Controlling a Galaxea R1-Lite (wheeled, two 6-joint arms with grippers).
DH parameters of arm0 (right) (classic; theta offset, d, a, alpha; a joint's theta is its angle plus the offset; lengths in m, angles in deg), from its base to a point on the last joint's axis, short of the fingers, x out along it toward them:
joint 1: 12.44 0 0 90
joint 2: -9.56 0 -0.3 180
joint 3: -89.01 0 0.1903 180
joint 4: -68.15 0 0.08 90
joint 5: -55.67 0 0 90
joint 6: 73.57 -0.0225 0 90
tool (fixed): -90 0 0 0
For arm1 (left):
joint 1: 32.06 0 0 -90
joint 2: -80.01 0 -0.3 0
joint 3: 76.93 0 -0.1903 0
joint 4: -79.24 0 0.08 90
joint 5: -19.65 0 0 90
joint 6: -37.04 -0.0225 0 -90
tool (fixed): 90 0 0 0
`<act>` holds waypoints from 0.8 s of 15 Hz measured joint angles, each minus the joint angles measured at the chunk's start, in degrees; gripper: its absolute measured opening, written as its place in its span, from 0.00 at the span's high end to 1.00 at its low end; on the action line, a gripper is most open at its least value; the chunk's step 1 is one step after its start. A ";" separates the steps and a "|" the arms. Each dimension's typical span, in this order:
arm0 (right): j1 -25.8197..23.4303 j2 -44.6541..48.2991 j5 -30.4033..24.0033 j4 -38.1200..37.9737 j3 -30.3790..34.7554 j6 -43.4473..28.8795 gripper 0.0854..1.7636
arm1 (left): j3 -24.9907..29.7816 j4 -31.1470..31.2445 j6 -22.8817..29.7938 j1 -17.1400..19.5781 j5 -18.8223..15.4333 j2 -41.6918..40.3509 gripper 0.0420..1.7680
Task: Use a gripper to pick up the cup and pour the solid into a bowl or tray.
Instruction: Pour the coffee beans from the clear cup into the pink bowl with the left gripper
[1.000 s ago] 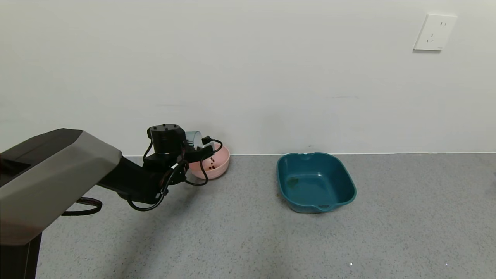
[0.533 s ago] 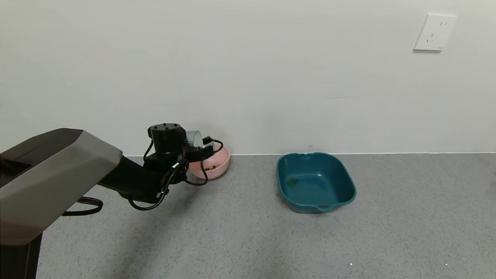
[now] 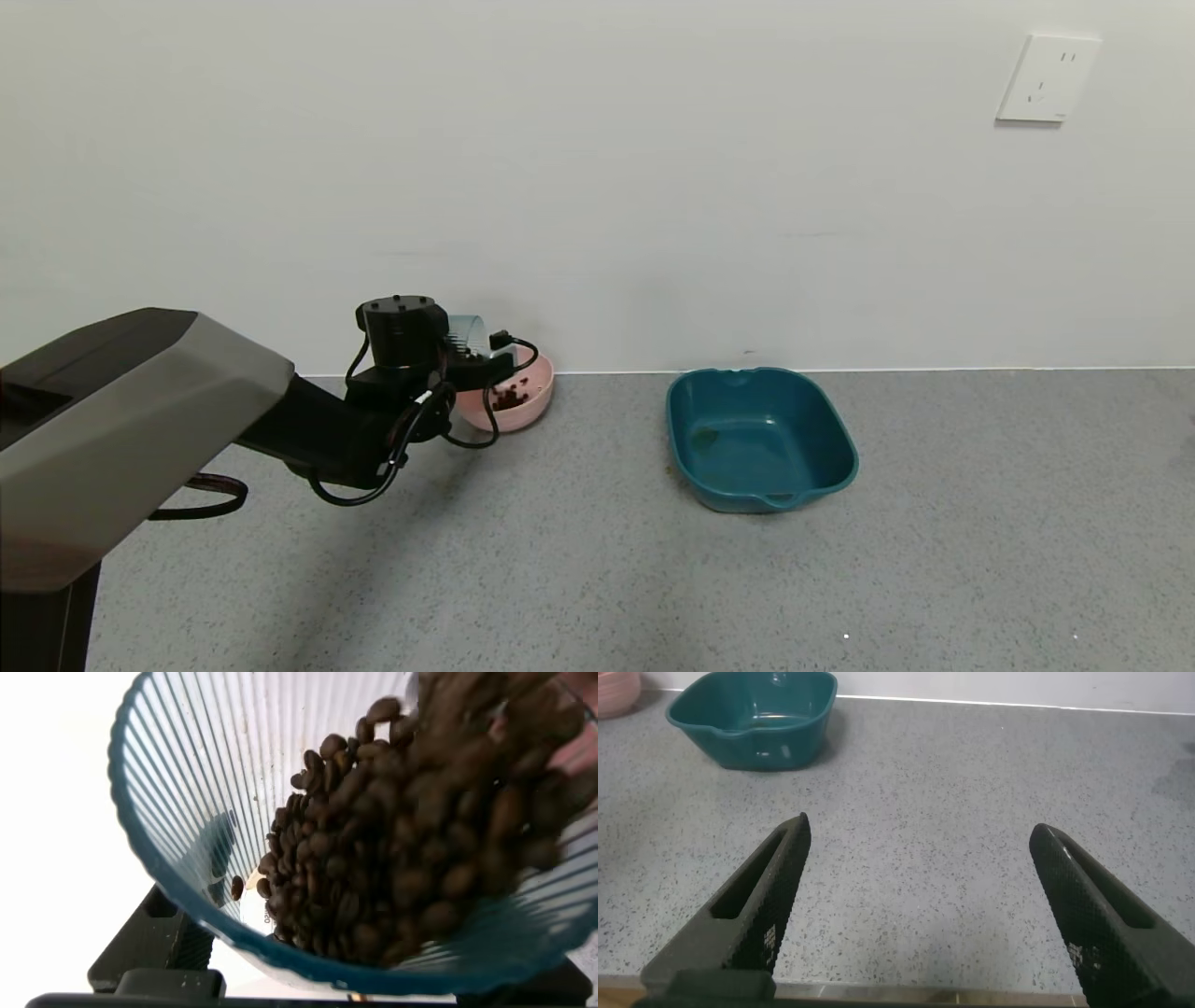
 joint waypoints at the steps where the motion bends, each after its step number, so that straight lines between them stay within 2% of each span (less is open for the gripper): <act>1: 0.00 0.00 0.00 -0.02 0.00 0.00 0.03 | 0.00 0.00 -0.33 0.00 0.55 0.00 0.26; 12: 0.00 0.00 0.02 -0.02 0.00 0.02 0.03 | 0.41 0.02 -1.55 -0.49 1.10 0.00 0.26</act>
